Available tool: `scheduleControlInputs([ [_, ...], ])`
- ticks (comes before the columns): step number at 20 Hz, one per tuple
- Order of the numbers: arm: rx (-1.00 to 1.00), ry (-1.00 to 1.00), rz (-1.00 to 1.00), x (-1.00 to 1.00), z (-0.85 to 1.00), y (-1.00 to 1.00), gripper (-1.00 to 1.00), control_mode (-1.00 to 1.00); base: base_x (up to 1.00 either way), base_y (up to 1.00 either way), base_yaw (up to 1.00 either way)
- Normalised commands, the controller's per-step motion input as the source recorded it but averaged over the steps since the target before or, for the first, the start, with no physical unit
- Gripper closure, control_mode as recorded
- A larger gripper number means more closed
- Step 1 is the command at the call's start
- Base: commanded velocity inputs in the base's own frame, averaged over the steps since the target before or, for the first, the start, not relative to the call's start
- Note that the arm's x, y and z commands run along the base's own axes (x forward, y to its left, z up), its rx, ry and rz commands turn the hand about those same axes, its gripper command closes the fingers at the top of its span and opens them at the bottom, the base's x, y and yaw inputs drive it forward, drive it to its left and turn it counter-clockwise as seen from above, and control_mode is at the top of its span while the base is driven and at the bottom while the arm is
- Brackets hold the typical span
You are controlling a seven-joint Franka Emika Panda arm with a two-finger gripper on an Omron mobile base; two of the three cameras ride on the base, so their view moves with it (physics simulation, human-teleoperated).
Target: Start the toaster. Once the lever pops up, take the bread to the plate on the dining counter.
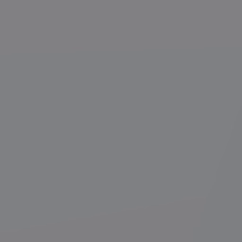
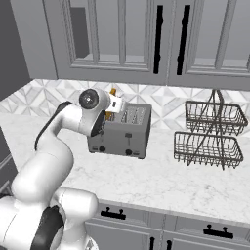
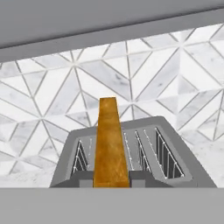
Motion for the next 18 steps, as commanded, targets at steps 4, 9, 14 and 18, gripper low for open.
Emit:
scheduleControlInputs([
  [4,0.00,0.14,0.00,-1.00,0.31,0.02,1.00,-1.00,0.00,0.00,0.00],
  [9,0.00,0.08,0.00,-1.00,0.04,0.07,1.00,-1.00,0.00,0.00,0.00],
  [14,0.00,0.03,0.00,-1.00,0.00,0.08,1.00,-1.00,0.00,0.00,0.00],
  [18,0.00,0.05,0.00,-0.96,-0.01,0.12,1.00,-1.00,0.00,0.00,0.00],
])
